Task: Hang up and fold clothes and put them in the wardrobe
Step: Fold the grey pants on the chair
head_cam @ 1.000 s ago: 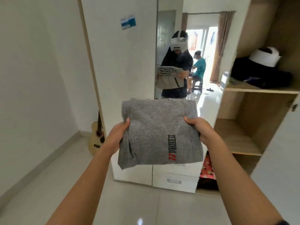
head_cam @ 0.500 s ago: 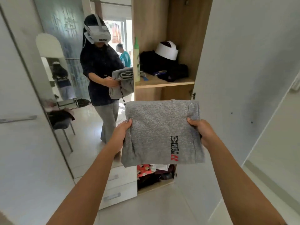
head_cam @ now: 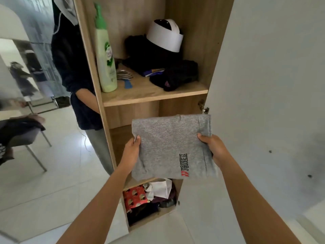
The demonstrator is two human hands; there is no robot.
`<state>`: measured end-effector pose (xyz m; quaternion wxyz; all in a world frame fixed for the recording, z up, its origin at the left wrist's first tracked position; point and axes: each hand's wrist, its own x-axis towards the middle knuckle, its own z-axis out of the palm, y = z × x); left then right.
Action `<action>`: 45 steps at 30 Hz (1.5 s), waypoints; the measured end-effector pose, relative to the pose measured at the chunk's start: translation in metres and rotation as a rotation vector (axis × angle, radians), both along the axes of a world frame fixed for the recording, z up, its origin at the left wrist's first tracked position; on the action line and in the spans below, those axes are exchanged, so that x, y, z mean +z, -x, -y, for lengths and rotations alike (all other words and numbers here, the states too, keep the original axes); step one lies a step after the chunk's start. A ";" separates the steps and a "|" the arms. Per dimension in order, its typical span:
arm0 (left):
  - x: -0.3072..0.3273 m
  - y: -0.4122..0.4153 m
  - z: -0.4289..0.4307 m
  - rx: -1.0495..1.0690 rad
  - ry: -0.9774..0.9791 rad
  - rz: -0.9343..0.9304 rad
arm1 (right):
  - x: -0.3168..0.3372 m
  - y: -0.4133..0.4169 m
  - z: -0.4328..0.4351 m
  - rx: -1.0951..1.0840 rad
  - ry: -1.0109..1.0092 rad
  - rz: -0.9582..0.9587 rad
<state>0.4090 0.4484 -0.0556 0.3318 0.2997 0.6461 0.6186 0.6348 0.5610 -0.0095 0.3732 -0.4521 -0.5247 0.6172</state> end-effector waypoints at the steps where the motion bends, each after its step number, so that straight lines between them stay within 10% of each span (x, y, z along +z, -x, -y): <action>1: -0.008 0.005 -0.014 0.011 0.020 -0.023 | -0.008 0.006 -0.015 0.010 0.014 0.008; 26: -0.227 0.137 -0.152 0.518 0.724 -0.276 | -0.263 0.203 -0.216 0.270 0.222 0.253; 33: -0.289 0.125 -0.150 0.462 0.819 -0.723 | -0.324 0.212 -0.203 0.085 -0.484 0.565; 38: -0.341 0.078 -0.129 0.194 0.755 -0.920 | -0.384 0.177 -0.160 0.641 -1.195 0.643; 45: -0.367 0.107 -0.140 0.236 0.846 -0.976 | -0.412 0.210 -0.169 0.610 -1.177 0.959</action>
